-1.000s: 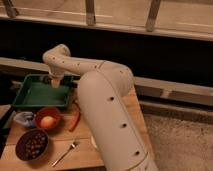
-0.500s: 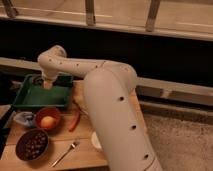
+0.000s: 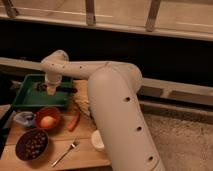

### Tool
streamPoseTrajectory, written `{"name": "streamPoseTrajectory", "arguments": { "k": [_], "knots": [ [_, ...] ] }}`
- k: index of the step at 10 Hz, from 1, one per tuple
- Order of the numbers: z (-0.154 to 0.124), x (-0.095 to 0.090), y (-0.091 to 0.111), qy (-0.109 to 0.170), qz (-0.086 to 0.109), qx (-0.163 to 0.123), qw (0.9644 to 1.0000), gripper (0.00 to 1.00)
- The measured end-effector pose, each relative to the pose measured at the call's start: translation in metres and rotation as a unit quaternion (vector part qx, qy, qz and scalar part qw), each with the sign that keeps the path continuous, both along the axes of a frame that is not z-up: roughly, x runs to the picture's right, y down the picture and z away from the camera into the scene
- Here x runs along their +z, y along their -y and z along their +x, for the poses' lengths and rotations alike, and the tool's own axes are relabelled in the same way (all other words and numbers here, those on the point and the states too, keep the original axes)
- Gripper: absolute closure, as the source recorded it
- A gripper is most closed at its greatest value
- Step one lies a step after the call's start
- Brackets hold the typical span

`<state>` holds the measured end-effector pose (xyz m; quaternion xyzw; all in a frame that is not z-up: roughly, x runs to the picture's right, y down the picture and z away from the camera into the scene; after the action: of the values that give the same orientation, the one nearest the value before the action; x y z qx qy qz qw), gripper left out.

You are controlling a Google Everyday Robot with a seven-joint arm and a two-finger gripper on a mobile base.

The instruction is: Wipe tray with brush

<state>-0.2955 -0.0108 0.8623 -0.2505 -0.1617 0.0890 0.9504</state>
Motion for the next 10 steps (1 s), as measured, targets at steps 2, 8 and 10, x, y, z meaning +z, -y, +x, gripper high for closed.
{"name": "streamPoseTrajectory", "arguments": {
  "k": [2, 8, 10],
  "knots": [
    [0.005, 0.016, 0.004, -0.028, -0.007, 0.003, 0.9996, 1.00],
    [-0.021, 0.028, 0.060, -0.022, 0.037, 0.018, 0.9989, 1.00],
    [-0.028, 0.013, 0.049, 0.002, 0.046, 0.008, 0.9989, 1.00]
  ]
}}
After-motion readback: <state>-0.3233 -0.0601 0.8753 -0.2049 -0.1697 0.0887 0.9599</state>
